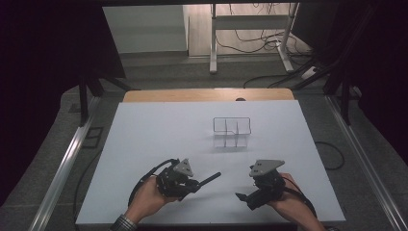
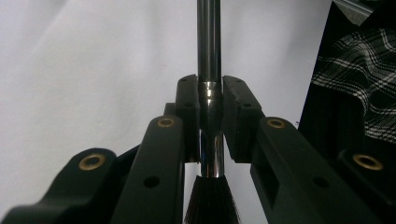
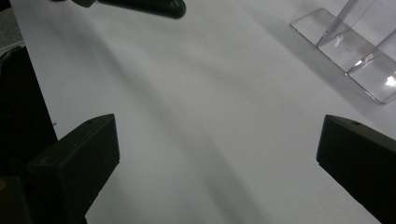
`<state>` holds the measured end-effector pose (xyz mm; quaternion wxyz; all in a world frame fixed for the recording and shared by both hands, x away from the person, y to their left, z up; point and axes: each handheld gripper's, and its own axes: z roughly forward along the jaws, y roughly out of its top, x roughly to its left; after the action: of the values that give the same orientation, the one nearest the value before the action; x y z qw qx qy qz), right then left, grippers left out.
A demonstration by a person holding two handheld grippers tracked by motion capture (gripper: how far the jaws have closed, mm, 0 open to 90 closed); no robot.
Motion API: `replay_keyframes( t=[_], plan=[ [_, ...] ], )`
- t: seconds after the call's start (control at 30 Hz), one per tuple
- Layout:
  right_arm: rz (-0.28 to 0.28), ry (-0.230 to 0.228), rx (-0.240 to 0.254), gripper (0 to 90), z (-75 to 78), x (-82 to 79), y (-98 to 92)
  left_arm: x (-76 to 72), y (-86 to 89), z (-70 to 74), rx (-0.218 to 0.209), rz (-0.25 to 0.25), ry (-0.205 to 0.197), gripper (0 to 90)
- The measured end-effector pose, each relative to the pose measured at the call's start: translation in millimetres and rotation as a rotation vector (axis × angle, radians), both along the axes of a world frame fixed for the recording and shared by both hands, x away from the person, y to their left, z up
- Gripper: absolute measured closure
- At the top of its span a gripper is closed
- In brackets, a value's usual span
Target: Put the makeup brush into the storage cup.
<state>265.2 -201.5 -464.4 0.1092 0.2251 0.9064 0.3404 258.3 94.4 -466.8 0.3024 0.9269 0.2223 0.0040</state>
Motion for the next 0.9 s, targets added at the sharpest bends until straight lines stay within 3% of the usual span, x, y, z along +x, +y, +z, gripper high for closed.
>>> replay_keyframes(
  t=[0.5,0.77,0.9],
  plan=[
    [0.040,-0.003,-0.040,0.0,-3.6,1.9,24.6,3.4,-19.9,-2.4,0.024,-0.056,0.010,77.6],
    [0.066,0.019,-0.058,0.0,-3.4,3.0,34.7,5.3,-28.9,-3.4,0.038,-0.080,0.027,77.6],
    [0.087,0.004,-0.074,0.3,-3.5,3.2,39.3,5.3,-32.6,-3.1,0.041,-0.088,0.029,77.6]
  ],
)
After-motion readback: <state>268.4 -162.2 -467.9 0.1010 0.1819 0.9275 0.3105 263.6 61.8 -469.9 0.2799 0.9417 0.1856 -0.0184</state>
